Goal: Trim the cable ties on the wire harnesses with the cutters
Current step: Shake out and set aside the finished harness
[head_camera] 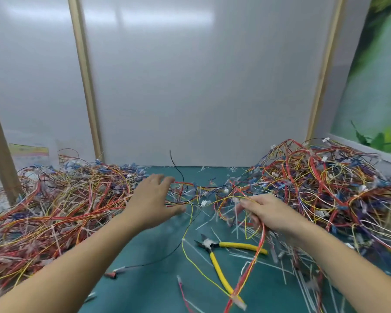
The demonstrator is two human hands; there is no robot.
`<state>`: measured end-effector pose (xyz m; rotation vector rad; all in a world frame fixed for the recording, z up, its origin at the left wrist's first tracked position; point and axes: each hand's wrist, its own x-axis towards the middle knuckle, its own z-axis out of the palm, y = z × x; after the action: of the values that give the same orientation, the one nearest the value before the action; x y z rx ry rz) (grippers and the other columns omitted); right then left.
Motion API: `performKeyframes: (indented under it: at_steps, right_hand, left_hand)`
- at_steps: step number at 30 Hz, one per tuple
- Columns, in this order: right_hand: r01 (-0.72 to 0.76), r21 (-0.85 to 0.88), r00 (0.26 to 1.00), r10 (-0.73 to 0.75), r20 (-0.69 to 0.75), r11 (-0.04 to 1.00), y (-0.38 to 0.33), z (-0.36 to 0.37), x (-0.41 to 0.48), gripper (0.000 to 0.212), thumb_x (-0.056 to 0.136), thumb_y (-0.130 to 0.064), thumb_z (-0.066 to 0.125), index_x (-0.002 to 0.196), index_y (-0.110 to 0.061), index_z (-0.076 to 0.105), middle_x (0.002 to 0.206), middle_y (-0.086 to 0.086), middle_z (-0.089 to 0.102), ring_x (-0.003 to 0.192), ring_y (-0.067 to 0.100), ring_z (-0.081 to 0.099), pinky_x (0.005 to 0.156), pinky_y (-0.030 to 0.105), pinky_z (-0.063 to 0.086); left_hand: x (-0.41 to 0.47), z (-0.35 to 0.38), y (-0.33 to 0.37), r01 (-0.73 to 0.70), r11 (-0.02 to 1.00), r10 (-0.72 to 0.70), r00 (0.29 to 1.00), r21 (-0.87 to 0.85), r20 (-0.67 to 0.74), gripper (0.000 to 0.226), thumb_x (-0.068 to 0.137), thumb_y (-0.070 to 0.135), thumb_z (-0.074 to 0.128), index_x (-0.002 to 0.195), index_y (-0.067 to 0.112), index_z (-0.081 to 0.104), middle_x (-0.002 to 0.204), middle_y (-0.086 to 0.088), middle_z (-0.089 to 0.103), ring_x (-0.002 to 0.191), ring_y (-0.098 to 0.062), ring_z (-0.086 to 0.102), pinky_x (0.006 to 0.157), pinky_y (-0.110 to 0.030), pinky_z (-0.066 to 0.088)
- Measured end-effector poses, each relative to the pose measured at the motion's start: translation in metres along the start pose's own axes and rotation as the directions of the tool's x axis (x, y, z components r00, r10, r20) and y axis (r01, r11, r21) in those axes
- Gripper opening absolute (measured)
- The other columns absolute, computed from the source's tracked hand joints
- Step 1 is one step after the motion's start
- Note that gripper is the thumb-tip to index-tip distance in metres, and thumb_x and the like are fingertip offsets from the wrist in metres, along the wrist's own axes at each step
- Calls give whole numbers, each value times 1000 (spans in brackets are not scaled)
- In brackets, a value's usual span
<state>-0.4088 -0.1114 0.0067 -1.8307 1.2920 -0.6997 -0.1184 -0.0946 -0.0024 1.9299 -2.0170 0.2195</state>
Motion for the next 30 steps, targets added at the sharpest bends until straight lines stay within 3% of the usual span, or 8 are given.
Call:
performKeyframes:
  at_steps: [3,5,7,13,17,24,27,30]
  right_hand:
    - [-51,208,992,25,128,977,-9,-16,-1,28,103,-26,52,101,-10,75,57,-2,52,53,12,49,53,27,48]
    - [-56,277,991,20,130,959,-12,-23,-1,26,103,-21,52,105,-7,74,56,-2,50,53,13,50,51,29,52]
    - [-27,317,999,16,37,948,-10,-29,0,26,103,-16,51,107,-2,72,53,-1,45,50,14,49,48,31,53]
    - [27,347,987,30,-159,938,3,-43,6,21,103,-11,51,109,-3,70,49,-2,39,44,12,46,40,27,50]
    - [61,310,987,-12,-160,949,3,-36,12,18,101,-11,55,107,-5,71,48,-4,40,43,11,47,39,26,47]
    - [-3,424,993,54,-110,906,18,-27,16,34,104,-28,50,106,-6,76,55,-1,26,46,14,38,46,23,39]
    - [38,409,992,13,-122,912,6,-16,21,41,105,-33,45,103,-6,76,52,-2,33,46,16,40,52,27,37]
    - [138,401,987,-89,-137,906,-22,-12,29,37,105,-30,47,103,-6,75,52,-4,39,47,14,42,52,28,40]
  left_hand:
    - [24,8,-9,85,996,-83,993,-16,87,82,85,64,61,149,19,35,138,-11,54,130,-26,50,105,-37,41]
    - [33,2,-16,84,977,-46,981,-197,187,40,95,45,60,122,17,64,90,-5,68,85,-19,69,69,-26,51]
    - [44,-10,-33,174,868,-104,980,-465,171,22,97,30,60,92,14,74,67,-3,60,45,-12,55,42,-22,43]
    - [70,-63,-135,412,382,-584,801,-827,130,12,98,11,58,90,4,65,59,-7,43,35,-12,36,29,-16,31]
    - [66,-83,-192,511,298,-723,672,-806,159,18,101,-2,45,86,2,55,66,-11,56,26,-9,48,28,-21,44]
    - [30,-72,-192,752,648,-757,653,-120,7,27,90,11,62,105,-10,54,111,-33,56,96,-47,59,83,-53,55]
    - [22,-56,-117,365,928,-320,880,68,-351,55,82,24,69,130,4,52,132,-25,50,119,-43,51,99,-52,47]
    - [13,-19,-29,-148,988,152,972,34,-179,64,85,54,59,143,30,43,142,-6,47,129,-29,48,107,-42,38]
